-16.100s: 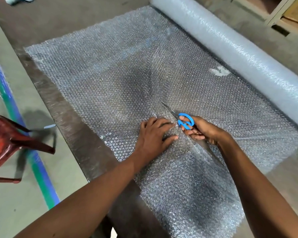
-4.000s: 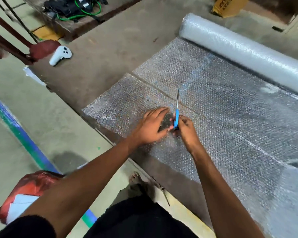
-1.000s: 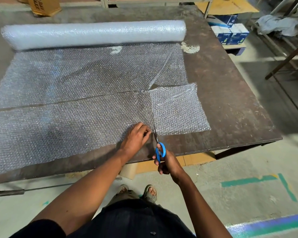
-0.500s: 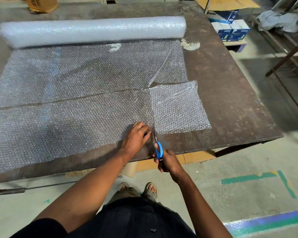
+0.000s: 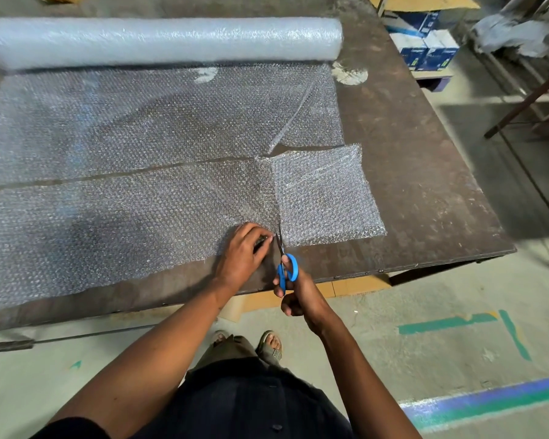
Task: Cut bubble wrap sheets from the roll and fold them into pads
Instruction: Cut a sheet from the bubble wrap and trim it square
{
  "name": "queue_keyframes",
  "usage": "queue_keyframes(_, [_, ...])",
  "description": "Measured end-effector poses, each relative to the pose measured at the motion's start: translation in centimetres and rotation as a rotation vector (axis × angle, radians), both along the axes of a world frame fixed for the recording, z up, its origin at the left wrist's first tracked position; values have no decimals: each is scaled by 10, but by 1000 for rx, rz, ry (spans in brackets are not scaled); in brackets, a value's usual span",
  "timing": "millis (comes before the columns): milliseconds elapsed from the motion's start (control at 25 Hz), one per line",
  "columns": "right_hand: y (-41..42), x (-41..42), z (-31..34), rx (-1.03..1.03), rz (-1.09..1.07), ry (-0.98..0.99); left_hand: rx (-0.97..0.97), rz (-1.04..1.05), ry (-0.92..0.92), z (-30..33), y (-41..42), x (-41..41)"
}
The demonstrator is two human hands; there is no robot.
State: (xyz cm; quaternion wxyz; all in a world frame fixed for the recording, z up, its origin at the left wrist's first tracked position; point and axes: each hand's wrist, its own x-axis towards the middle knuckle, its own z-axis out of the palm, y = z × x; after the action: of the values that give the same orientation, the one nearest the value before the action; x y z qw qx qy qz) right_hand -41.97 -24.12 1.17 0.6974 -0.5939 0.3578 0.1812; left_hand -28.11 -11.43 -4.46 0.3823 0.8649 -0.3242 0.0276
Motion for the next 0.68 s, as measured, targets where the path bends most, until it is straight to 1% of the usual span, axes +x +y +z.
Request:
queue_keyframes(200, [1,10,-3,-18,-10,-8,-25,-29,-6,-3,1,-2])
queue_keyframes(520, [1,14,-13,-78,-3,-87,-35,-44,22,-2,3,0])
queue_keyframes(680, [-5,14,-9,-94,37,-22,-48,-44,24,2,3,-1])
